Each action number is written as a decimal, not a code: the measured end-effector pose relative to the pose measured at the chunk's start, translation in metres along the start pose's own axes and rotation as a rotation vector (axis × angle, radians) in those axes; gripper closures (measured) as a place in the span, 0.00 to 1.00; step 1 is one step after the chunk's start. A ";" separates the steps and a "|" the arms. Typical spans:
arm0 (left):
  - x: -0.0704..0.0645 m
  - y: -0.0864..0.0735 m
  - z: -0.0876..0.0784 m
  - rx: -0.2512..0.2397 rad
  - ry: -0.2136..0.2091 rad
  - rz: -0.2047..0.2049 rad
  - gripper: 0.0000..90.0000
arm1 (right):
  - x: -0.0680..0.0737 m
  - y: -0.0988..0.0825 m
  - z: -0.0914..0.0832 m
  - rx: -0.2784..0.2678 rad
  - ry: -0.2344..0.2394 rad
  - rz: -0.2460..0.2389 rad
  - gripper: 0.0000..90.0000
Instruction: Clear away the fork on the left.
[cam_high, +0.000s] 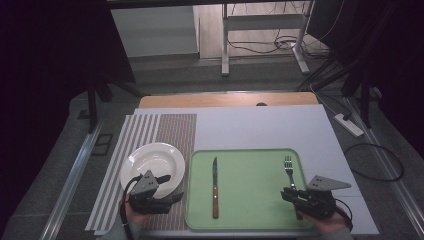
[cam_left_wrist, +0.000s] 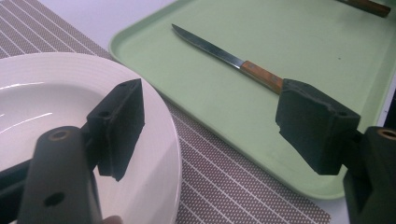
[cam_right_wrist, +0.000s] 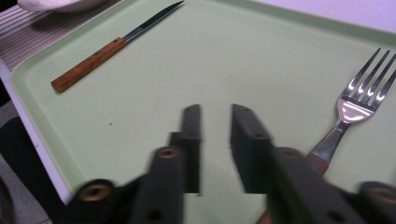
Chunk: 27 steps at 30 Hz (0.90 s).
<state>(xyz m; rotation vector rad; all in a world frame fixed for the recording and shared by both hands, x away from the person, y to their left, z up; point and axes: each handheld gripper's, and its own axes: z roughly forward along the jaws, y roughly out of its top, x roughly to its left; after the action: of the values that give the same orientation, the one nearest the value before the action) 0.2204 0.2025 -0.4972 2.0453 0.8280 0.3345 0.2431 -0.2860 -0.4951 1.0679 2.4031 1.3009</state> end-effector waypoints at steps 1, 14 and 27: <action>0.000 0.000 0.000 -0.002 0.000 0.000 0.27 | 0.000 0.000 0.001 0.004 -0.004 -0.002 0.74; 0.004 -0.003 -0.007 -0.022 -0.009 -0.015 0.26 | -0.008 0.007 0.008 -0.101 -0.069 -0.047 0.33; 0.006 -0.002 -0.010 -0.035 0.008 -0.004 0.26 | -0.008 0.012 0.013 -0.123 -0.076 -0.094 0.32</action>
<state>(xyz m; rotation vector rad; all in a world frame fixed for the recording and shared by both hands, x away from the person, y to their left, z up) 0.2186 0.2132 -0.4937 2.0103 0.8257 0.3532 0.2605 -0.2789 -0.4944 0.9418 2.2572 1.3326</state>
